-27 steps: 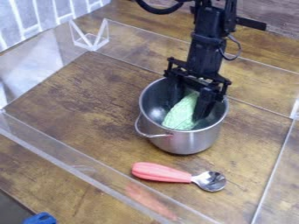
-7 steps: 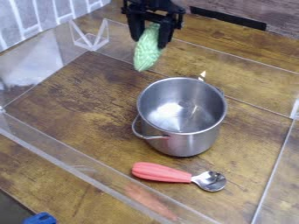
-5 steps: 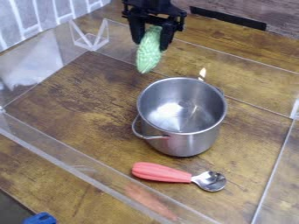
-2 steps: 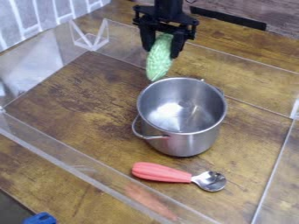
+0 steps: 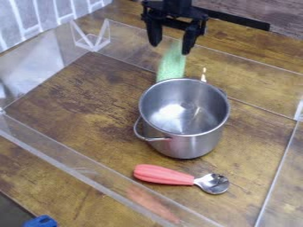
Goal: Remove the green object from the silver pot and put it on the table
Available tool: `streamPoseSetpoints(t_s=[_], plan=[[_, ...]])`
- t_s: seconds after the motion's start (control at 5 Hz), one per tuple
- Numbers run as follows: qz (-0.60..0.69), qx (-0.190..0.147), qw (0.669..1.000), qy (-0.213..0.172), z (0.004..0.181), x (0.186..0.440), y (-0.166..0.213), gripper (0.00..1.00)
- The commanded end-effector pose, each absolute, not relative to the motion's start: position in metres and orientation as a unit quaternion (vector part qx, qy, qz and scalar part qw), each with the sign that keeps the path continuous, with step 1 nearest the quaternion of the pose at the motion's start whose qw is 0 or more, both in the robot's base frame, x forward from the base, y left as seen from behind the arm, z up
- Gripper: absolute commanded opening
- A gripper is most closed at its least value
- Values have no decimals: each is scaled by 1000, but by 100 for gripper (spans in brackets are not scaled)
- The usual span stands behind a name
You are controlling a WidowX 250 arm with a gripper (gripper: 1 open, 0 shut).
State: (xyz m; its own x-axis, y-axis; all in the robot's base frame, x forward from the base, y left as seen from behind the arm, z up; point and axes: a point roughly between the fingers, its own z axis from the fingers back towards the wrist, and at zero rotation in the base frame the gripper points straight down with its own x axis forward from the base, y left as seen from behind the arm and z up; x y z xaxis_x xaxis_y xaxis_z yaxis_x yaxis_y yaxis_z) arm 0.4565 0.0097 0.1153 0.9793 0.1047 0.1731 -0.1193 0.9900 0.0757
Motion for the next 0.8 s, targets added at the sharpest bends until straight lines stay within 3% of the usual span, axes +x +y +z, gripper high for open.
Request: streamPoseSetpoints(t_s=[0.0, 0.6], plan=[[65, 42, 989, -125, 158, 457, 31, 100], [53, 41, 994, -82, 108, 445, 43, 100]])
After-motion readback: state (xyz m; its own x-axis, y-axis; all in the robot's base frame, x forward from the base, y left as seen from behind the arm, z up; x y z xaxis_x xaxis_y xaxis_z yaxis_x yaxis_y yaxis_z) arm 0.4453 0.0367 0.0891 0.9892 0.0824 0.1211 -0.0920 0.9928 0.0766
